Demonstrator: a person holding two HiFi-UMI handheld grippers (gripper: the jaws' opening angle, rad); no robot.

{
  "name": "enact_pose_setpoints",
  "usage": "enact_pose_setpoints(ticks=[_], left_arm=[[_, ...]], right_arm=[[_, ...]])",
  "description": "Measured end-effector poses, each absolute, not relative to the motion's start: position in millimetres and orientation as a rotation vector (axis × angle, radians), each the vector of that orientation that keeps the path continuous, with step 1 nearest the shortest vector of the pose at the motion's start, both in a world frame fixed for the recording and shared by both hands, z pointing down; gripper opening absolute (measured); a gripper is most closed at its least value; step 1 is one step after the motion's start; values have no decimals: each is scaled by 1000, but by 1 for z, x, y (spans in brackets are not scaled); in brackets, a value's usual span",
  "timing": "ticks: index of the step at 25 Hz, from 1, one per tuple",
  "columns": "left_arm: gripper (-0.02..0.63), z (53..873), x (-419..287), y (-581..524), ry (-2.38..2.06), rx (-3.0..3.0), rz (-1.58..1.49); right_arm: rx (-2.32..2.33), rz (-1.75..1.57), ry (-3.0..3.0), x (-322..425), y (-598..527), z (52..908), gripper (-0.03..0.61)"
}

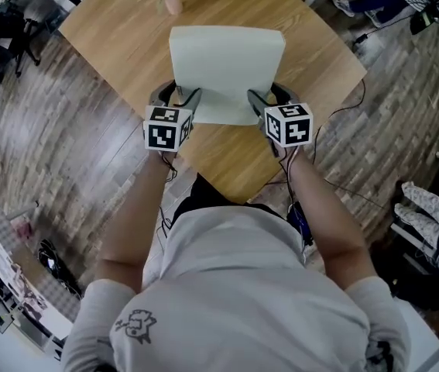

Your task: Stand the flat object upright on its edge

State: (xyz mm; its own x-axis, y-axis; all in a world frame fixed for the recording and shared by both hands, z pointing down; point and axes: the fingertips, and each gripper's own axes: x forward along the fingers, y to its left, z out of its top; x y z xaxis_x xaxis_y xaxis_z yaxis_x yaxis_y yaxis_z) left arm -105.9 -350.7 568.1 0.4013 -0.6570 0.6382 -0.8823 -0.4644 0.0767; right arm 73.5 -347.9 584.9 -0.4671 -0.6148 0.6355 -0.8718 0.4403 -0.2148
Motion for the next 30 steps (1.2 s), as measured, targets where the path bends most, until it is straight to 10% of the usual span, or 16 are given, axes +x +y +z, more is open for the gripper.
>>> enact_pose_setpoints(ticks=[30], left_arm=[[264,588,-110,-322,-1429,2420,554]], right_arm=[[1357,277,-2327,73,-320,599,327]])
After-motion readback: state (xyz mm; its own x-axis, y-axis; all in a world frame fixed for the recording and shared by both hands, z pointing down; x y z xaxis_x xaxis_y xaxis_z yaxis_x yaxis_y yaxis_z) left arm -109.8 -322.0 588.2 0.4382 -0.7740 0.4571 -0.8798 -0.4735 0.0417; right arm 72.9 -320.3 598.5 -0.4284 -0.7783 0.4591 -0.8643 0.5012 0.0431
